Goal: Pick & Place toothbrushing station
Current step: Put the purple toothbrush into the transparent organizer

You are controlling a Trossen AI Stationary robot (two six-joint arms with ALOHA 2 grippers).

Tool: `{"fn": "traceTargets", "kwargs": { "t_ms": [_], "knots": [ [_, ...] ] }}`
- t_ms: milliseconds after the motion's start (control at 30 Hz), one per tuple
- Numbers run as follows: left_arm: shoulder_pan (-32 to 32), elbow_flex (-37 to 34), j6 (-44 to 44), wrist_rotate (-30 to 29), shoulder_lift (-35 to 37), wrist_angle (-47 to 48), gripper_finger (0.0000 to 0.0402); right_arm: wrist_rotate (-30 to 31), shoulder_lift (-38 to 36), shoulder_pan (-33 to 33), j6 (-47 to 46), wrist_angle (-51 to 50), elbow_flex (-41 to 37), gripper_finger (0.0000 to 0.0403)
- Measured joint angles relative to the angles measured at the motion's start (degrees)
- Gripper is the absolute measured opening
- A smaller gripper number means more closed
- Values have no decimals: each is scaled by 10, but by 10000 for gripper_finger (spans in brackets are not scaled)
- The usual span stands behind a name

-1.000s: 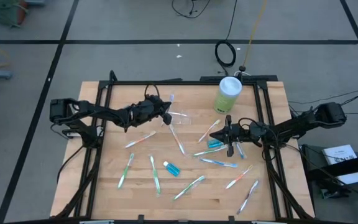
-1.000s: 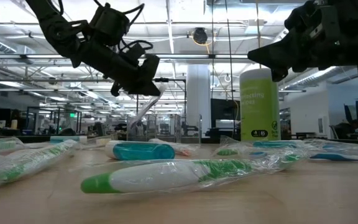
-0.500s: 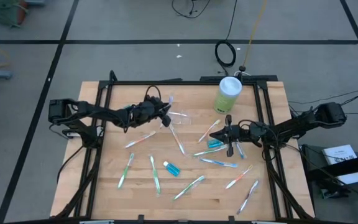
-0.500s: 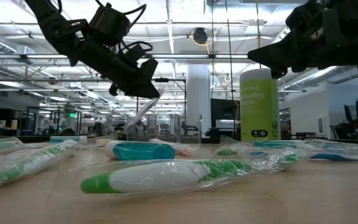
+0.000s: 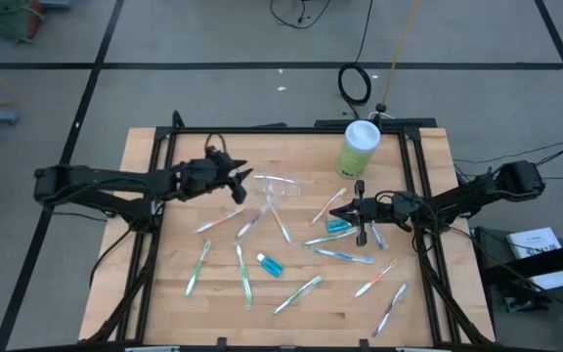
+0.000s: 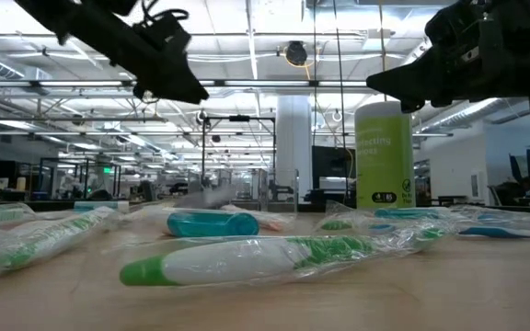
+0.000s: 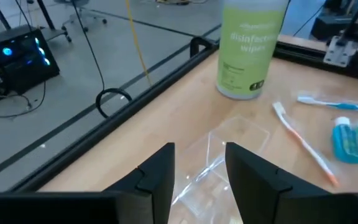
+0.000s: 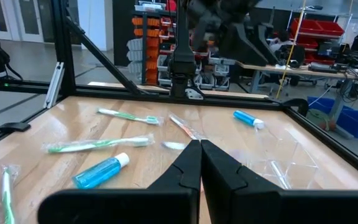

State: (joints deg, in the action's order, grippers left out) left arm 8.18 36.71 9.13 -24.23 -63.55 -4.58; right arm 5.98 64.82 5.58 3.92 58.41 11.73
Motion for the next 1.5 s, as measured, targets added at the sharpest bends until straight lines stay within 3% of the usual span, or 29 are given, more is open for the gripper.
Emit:
{"fn": "traceTargets", "kwargs": {
  "t_ms": [233,367,533,867,1067,1267,1367,1500],
  "knots": [
    [0,0,0,3,63,79,134,0,0,0,-2,0,0,0],
    [-1,0,41,56,55,135,131,0,0,0,-1,0,0,0],
    [-21,-1,64,103,-40,140,131,0,0,0,-1,0,0,0],
    [-50,0,97,137,-245,-9,131,0,0,0,-2,-3,0,0],
    [-50,0,111,186,-304,-66,131,0,0,0,-1,-3,0,0],
    [-50,1,110,186,-338,-79,128,0,0,0,-1,-4,0,0],
    [-50,1,108,185,-337,-76,102,0,0,0,-2,-5,0,0],
    [-51,0,107,195,-321,-63,29,0,0,0,-1,-4,0,0]
  ]
}}
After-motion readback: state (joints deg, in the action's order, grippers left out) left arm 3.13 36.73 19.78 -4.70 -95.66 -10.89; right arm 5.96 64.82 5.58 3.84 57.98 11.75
